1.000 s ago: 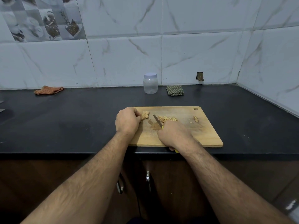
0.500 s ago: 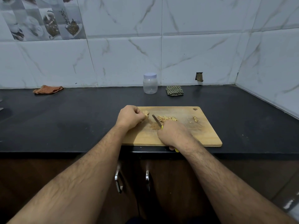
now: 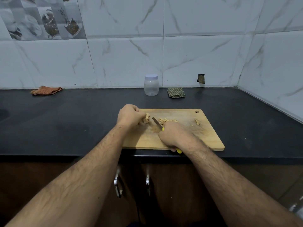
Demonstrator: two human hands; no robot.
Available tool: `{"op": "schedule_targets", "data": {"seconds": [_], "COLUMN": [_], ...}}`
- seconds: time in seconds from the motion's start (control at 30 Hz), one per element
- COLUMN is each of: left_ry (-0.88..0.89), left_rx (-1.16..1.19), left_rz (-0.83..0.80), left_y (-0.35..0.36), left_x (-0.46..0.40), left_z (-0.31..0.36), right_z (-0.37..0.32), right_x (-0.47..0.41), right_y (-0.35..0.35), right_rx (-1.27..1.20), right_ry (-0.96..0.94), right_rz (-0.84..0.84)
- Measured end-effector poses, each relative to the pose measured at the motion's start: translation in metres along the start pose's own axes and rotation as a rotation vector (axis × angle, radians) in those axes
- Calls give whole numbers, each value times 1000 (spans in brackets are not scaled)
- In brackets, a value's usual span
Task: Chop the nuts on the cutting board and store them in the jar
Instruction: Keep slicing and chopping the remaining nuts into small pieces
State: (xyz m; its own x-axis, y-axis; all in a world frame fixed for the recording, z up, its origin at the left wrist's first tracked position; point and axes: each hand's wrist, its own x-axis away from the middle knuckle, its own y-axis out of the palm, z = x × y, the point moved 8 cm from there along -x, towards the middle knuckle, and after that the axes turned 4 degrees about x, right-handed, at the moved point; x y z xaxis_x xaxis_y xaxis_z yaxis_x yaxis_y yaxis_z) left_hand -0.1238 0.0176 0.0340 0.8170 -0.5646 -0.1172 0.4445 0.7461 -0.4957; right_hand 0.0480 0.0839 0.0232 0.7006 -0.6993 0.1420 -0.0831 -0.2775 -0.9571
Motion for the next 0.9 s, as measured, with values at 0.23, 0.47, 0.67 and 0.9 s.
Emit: {"op": "schedule_targets", "data": {"seconds": [0.23, 0.47, 0.67, 0.9], "left_ry": [-54, -81, -28, 26], "left_rx": [-35, -41, -70, -106], "left_rz": [-296, -294, -289, -333], "left_y": [32, 43, 42, 45], "left_x": [14, 16, 15, 20], "left_z": [8, 1, 1, 5], "right_z": [6, 7, 3, -4], "right_x": [6, 24, 27, 29], "right_y": [-7, -11, -13, -10], "right_rx": [11, 83, 106, 130], "right_ry": [16, 12, 35, 50], "right_rz": [50, 39, 1, -17]}}
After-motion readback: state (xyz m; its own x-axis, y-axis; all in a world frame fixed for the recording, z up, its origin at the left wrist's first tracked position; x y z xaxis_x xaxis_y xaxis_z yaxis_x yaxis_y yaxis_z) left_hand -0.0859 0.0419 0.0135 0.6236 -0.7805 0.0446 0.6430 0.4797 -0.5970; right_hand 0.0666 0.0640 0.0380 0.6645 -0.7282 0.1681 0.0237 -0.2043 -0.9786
